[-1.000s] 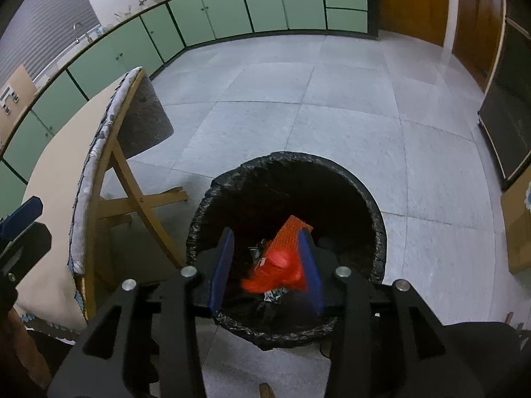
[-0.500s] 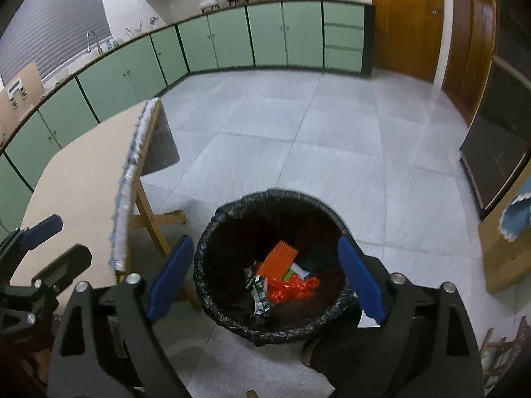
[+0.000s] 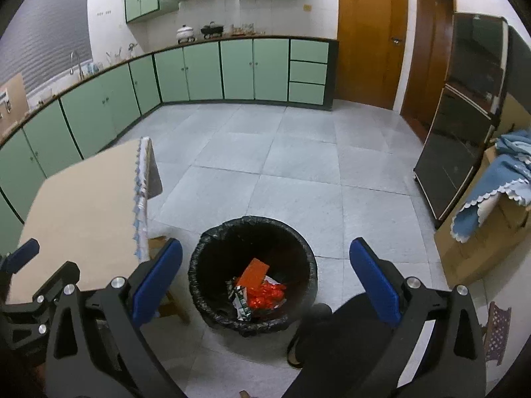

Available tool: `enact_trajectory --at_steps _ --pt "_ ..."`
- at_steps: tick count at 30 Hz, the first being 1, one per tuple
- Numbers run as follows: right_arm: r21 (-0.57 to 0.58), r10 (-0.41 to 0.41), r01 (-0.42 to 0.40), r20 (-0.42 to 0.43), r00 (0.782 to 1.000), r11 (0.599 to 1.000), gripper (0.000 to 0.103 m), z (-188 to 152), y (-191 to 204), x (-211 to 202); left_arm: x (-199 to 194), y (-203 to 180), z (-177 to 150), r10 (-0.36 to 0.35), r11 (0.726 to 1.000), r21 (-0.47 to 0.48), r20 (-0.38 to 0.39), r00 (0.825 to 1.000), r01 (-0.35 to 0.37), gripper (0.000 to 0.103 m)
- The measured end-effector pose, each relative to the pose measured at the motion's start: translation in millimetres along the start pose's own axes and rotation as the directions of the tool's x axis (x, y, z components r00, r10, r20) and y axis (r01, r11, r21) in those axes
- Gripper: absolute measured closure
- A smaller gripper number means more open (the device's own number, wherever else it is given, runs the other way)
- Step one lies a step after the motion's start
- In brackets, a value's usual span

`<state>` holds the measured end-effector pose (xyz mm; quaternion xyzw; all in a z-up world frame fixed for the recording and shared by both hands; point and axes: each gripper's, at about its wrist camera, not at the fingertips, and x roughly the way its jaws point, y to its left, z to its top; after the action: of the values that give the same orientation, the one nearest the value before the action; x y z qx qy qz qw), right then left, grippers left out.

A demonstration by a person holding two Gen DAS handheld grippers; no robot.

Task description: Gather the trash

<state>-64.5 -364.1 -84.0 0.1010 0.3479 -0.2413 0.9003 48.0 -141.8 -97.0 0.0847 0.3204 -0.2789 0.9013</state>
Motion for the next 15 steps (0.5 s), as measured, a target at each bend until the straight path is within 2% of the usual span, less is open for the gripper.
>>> enact_trajectory --at_steps 3,10,15 --pt "0.008 0.033 -0.033 0.021 0.999 0.999 0.005 -3 -4 -22 -23 -3 3 0.017 1.0 -0.008 0.025 1.0 -0.017 0.006" --pt "0.004 0.046 -0.047 0.113 0.992 0.999 0.005 -2 -4 -59 -70 -7 13 0.018 1.0 -0.015 0.109 0.994 -0.017 0.006" --pt "-0.001 0.054 -0.055 0.171 0.984 0.998 0.005 2 -2 -76 -92 -11 19 0.018 1.0 -0.016 0.141 0.99 -0.016 0.006"
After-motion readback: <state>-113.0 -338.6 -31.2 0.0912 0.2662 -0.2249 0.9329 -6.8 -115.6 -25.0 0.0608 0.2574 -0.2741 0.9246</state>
